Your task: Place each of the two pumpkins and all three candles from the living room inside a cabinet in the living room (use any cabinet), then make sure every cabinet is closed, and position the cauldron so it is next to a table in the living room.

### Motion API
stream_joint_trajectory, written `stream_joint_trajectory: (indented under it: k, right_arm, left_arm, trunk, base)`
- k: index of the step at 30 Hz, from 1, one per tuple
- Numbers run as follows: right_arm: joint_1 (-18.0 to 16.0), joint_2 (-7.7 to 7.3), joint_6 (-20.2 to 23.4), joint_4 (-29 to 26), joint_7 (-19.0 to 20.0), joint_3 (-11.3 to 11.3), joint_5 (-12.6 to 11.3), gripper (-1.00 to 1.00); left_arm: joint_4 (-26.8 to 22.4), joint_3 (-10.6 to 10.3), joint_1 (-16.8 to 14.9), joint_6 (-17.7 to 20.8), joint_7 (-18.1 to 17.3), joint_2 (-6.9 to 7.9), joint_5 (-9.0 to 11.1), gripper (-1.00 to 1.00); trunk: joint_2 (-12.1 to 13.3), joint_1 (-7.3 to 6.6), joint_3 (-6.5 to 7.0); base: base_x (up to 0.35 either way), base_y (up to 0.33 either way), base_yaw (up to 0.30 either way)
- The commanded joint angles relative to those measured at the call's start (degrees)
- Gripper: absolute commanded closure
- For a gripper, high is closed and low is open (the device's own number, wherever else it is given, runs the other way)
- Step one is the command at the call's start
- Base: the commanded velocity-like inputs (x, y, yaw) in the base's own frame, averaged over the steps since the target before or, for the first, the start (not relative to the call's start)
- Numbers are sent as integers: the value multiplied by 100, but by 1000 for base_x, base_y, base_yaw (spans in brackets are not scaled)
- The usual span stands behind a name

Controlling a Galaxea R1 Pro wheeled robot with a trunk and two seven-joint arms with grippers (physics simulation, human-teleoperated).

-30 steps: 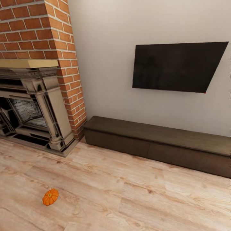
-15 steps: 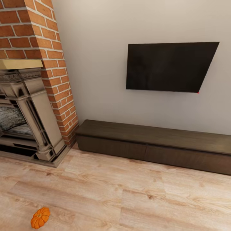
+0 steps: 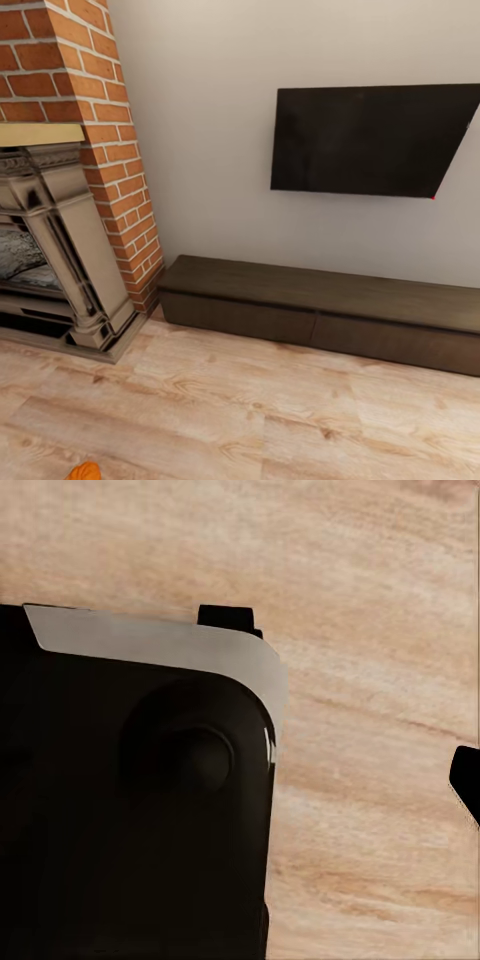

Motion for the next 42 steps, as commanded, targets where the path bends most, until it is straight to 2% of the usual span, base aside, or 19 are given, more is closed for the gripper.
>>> stream_joint_trajectory:
  k: [1, 15, 33, 42]
  right_arm:
    - [-1, 3, -22, -4, -2, -4, 9, -100]
    - [-4, 7, -20, -13, 28, -49, -42, -100]
    - [0, 11, -29, 16, -9, 1, 16, -100]
    - [-1, 5, -48, -22, 12, -22, 4, -100]
  left_arm:
    - [0, 1, 0, 0, 0, 0, -1, -100]
    - [0, 2, 0, 0, 0, 0, -2, -100]
    - [-2, 2, 0, 0, 0, 0, -2, -100]
    - [-36, 2, 0, -9, 8, 0, 15, -100]
  trunk:
    - [0, 0, 0]
    - [0, 0, 0]
    - [0, 0, 0]
    - [0, 0, 1]
  base:
    - [327, 12, 0]
    - [331, 41, -146]
    - [329, 83, -6]
    - [73, 2, -29]
